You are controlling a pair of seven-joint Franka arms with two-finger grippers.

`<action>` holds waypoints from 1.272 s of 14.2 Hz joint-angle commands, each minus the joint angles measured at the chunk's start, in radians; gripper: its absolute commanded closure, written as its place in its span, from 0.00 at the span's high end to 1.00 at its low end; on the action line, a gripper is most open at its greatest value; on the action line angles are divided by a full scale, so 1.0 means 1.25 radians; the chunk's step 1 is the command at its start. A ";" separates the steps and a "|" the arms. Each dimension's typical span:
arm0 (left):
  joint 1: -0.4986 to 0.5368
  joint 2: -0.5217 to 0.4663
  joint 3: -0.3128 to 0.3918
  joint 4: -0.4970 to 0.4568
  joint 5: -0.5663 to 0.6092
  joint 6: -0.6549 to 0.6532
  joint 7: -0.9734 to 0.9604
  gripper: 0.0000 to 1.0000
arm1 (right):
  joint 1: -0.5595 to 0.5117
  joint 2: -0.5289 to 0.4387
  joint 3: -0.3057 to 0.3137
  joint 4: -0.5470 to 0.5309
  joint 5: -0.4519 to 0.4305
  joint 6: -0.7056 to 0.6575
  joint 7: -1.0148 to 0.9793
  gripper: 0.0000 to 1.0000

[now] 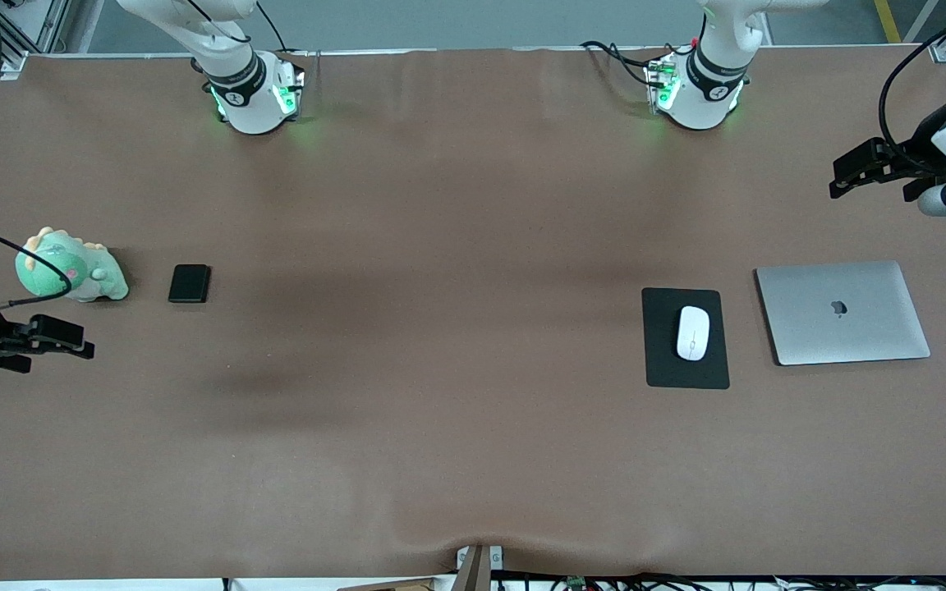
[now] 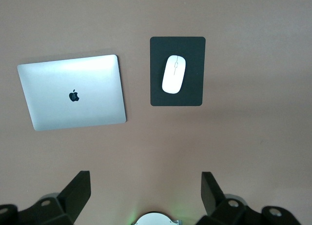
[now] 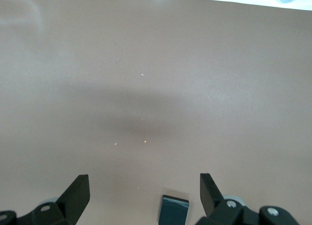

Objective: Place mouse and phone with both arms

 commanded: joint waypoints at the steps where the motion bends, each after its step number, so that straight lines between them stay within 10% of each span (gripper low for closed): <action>1: 0.002 0.010 -0.003 0.017 0.013 -0.001 0.009 1.00 | 0.019 -0.073 0.005 -0.006 -0.036 -0.068 0.010 1.00; 18: 0.001 0.010 0.000 0.016 0.019 0.003 0.012 1.00 | 0.050 -0.412 0.009 -0.275 -0.088 -0.219 0.073 1.00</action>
